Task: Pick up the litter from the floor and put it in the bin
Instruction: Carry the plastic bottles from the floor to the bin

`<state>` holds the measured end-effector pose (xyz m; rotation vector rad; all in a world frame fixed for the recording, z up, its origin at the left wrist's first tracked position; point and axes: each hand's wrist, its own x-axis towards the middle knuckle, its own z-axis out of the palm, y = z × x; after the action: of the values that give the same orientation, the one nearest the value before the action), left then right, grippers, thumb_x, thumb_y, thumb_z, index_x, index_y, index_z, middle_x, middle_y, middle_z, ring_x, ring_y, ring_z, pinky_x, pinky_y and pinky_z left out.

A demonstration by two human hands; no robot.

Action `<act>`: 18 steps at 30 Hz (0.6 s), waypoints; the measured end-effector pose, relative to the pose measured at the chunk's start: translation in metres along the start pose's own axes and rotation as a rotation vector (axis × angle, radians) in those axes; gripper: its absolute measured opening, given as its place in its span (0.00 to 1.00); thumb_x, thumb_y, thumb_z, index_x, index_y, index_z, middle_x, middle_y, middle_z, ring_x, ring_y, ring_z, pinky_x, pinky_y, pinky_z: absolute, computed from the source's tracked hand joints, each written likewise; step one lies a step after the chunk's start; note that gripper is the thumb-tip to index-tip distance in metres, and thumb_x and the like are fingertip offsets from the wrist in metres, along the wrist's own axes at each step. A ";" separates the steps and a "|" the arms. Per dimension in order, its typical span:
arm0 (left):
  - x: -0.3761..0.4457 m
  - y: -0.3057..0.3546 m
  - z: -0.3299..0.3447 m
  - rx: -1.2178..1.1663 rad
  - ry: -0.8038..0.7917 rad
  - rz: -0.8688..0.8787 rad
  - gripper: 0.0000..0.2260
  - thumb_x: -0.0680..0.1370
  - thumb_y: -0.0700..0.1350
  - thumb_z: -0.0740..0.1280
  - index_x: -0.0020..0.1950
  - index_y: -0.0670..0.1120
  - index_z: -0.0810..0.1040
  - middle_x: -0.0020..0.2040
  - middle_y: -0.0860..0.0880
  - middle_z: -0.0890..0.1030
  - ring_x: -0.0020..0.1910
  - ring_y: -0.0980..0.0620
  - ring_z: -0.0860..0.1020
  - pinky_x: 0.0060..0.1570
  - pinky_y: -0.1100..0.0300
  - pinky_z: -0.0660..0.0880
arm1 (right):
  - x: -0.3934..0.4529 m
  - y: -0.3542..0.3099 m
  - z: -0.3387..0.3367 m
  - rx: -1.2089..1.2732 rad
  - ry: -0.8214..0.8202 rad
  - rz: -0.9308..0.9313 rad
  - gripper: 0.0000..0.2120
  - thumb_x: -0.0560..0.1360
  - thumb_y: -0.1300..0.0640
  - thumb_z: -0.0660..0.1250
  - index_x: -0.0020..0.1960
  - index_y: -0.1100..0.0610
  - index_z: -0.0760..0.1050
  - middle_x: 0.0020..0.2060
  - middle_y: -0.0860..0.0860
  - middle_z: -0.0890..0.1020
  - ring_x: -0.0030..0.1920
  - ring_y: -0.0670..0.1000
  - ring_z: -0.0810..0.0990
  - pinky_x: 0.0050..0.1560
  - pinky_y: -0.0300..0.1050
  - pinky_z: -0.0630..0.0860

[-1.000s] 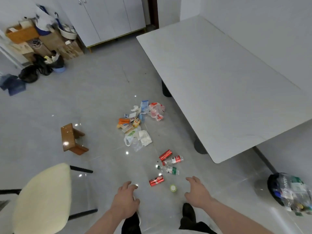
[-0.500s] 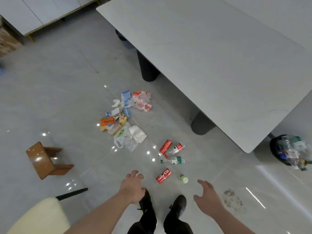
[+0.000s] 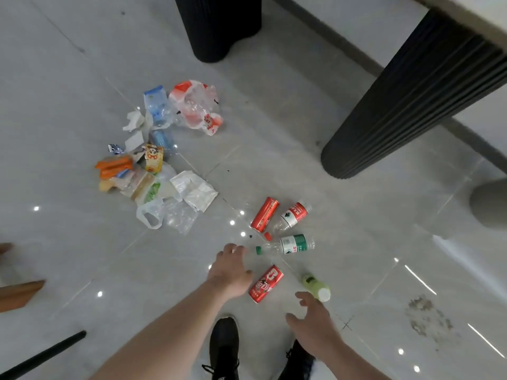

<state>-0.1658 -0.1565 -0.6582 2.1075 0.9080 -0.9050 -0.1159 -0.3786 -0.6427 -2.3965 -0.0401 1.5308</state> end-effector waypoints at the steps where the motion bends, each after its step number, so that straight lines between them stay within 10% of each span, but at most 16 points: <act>1: 0.026 -0.004 0.009 -0.003 0.016 0.005 0.29 0.79 0.49 0.66 0.79 0.50 0.62 0.77 0.49 0.61 0.73 0.46 0.66 0.70 0.50 0.70 | 0.028 0.003 0.018 0.040 -0.007 0.024 0.28 0.75 0.47 0.68 0.73 0.46 0.65 0.66 0.48 0.73 0.58 0.49 0.78 0.54 0.44 0.75; 5: 0.113 -0.013 0.035 -0.005 0.096 0.068 0.29 0.78 0.50 0.67 0.77 0.47 0.63 0.73 0.45 0.65 0.69 0.43 0.69 0.68 0.49 0.70 | 0.126 0.013 0.078 0.218 0.015 0.130 0.33 0.74 0.45 0.70 0.75 0.50 0.62 0.68 0.52 0.73 0.52 0.51 0.80 0.44 0.46 0.79; 12: 0.205 -0.027 0.062 0.135 0.206 0.245 0.23 0.77 0.50 0.71 0.71 0.51 0.72 0.68 0.47 0.69 0.65 0.46 0.71 0.64 0.50 0.74 | 0.221 0.030 0.131 0.371 0.142 0.307 0.46 0.67 0.39 0.73 0.76 0.57 0.58 0.63 0.57 0.75 0.58 0.58 0.79 0.54 0.55 0.80; 18: 0.218 -0.039 0.115 0.337 0.195 0.454 0.24 0.73 0.49 0.71 0.68 0.54 0.72 0.71 0.48 0.65 0.68 0.46 0.70 0.59 0.49 0.78 | 0.218 0.037 0.127 0.125 0.284 0.177 0.35 0.76 0.39 0.65 0.75 0.52 0.58 0.70 0.51 0.67 0.66 0.57 0.74 0.59 0.53 0.73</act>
<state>-0.1213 -0.1519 -0.9039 2.5803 0.3474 -0.6533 -0.1398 -0.3455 -0.8942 -2.5445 0.3262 1.2053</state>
